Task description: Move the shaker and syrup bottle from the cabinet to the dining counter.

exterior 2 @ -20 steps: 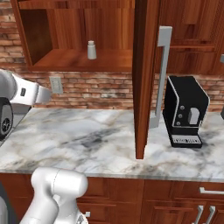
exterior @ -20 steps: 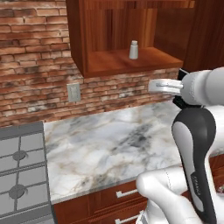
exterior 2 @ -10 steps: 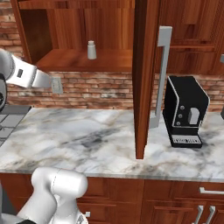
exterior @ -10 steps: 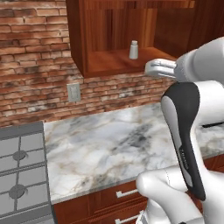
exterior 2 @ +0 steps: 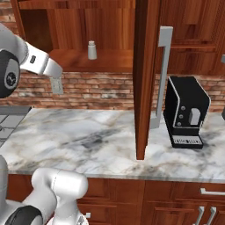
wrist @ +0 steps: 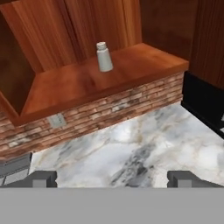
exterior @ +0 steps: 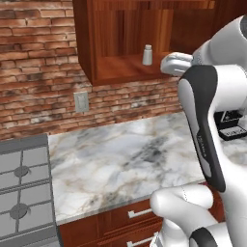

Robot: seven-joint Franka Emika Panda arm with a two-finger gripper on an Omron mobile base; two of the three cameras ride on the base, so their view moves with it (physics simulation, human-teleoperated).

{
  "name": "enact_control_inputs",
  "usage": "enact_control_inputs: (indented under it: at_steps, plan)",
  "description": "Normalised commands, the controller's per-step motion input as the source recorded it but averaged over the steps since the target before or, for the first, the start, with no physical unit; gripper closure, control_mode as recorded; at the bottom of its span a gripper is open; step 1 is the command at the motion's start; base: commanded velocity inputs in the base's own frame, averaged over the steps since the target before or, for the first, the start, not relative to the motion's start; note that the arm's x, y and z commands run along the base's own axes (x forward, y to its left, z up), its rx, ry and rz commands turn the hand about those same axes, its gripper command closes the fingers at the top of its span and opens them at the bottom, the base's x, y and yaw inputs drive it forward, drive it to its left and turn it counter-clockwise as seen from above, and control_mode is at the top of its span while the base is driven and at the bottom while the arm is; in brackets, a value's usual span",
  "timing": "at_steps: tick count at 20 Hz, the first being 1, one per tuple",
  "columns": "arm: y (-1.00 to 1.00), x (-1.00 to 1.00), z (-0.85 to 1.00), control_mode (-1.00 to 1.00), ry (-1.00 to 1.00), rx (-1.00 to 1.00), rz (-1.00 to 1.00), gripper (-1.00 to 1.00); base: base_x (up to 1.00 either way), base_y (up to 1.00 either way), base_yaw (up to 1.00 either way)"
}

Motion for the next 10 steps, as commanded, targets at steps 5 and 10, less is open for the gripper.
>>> enact_control_inputs:
  at_steps: [5,10]
  plan:
    - [-0.11,0.46,-0.02,-1.0,0.06,-0.06,0.0,-1.0,0.0,0.0,0.0]
    - [-0.1,0.49,-0.16,-1.0,0.0,-0.08,0.02,-1.0,0.0,0.0,0.0]
